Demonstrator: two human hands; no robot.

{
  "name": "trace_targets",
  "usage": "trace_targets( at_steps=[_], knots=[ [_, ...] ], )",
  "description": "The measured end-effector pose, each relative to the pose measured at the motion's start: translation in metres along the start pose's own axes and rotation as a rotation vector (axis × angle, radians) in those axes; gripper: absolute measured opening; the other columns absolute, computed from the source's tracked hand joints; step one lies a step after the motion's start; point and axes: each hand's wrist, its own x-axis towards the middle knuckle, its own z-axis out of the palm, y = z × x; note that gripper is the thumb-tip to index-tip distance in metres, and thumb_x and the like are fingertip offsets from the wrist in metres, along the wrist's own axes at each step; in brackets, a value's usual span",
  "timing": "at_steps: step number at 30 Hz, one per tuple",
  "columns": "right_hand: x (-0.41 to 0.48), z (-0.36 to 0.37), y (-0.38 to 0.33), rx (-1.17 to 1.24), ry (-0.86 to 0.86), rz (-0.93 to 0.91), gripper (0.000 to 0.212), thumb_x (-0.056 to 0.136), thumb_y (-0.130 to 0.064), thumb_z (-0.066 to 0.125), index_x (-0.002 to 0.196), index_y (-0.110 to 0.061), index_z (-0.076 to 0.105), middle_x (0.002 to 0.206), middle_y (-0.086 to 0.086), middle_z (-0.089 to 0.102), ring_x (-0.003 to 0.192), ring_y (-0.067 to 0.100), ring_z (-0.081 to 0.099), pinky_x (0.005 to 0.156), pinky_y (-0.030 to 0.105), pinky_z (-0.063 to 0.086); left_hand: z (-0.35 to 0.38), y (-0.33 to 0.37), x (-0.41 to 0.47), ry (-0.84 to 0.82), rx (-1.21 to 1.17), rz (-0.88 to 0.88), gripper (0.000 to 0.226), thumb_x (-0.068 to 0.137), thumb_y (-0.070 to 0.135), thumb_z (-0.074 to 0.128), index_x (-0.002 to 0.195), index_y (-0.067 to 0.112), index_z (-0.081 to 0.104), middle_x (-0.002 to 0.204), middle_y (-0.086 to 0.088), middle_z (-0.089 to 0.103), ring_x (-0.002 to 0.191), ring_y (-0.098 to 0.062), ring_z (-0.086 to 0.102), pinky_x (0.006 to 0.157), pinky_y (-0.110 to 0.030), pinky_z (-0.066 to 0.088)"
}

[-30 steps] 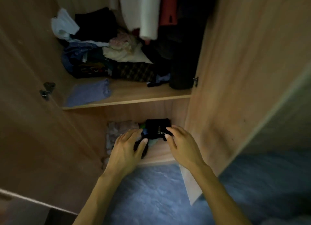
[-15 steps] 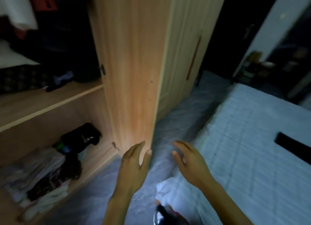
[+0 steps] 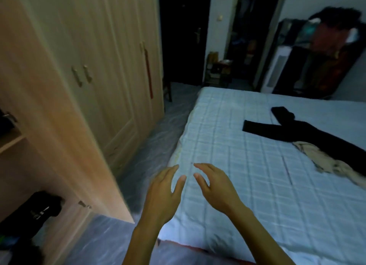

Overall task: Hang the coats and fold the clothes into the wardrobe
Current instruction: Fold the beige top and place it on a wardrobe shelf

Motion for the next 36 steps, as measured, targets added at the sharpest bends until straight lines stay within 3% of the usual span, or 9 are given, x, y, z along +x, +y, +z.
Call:
trace_targets(
  at_steps=[5,10,17,22,33,36],
  knots=[
    [-0.063,-0.086,0.104,0.01,0.123,0.131,0.062,0.092,-0.062,0.024,0.128,-0.023,0.056,0.127,-0.006,0.06,0.116,0.013,0.053,0.101,0.026,0.036,0.102,0.085,-0.021,-0.004,0.073,0.297,0.052,0.089,0.052,0.041,0.131,0.024,0.053,0.135,0.004,0.053,0.125,-0.013,0.047,0.108,-0.031,0.034],
    [-0.14,-0.178,0.22,0.025,0.28,0.346,0.04,0.097,-0.044,0.043,0.129,-0.023,0.056,0.129,-0.007,0.058,0.119,0.01,0.051,0.103,0.025,0.037,0.224,0.163,-0.031,-0.155,0.178,0.421,0.05,0.092,0.055,0.043,0.13,0.024,0.054,0.132,0.004,0.056,0.123,-0.015,0.05,0.105,-0.031,0.036],
    [-0.198,-0.251,0.315,0.065,0.374,0.517,0.038,0.097,-0.038,0.046,0.129,-0.021,0.055,0.13,-0.003,0.057,0.119,0.013,0.052,0.102,0.031,0.042,0.338,0.247,-0.033,-0.325,0.225,0.538,0.055,0.093,0.059,0.038,0.134,0.025,0.05,0.134,0.005,0.053,0.125,-0.014,0.048,0.106,-0.032,0.036],
    [-0.217,-0.283,0.368,0.043,0.399,0.6,0.037,0.097,-0.038,0.045,0.13,-0.022,0.054,0.13,-0.007,0.056,0.118,0.007,0.05,0.098,0.015,0.034,0.409,0.292,-0.021,-0.435,0.212,0.586,0.055,0.091,0.056,0.037,0.136,0.025,0.047,0.137,0.006,0.05,0.126,-0.014,0.045,0.106,-0.036,0.037],
    [-0.192,-0.393,0.51,-0.164,0.363,0.757,0.037,0.097,-0.04,0.044,0.128,-0.022,0.055,0.129,-0.006,0.057,0.117,0.009,0.051,0.1,0.021,0.038,0.586,0.395,0.059,-0.602,0.056,0.644,0.055,0.093,0.056,0.037,0.136,0.024,0.047,0.139,0.004,0.049,0.128,-0.014,0.043,0.106,-0.031,0.032],
    [-0.179,-0.415,0.548,-0.186,0.359,0.779,0.035,0.097,-0.037,0.045,0.126,-0.021,0.057,0.127,-0.007,0.058,0.115,0.006,0.051,0.095,0.01,0.032,0.62,0.419,0.08,-0.622,0.059,0.663,0.052,0.094,0.052,0.04,0.135,0.021,0.048,0.137,0.002,0.05,0.126,-0.015,0.045,0.105,-0.029,0.032]
  ],
)
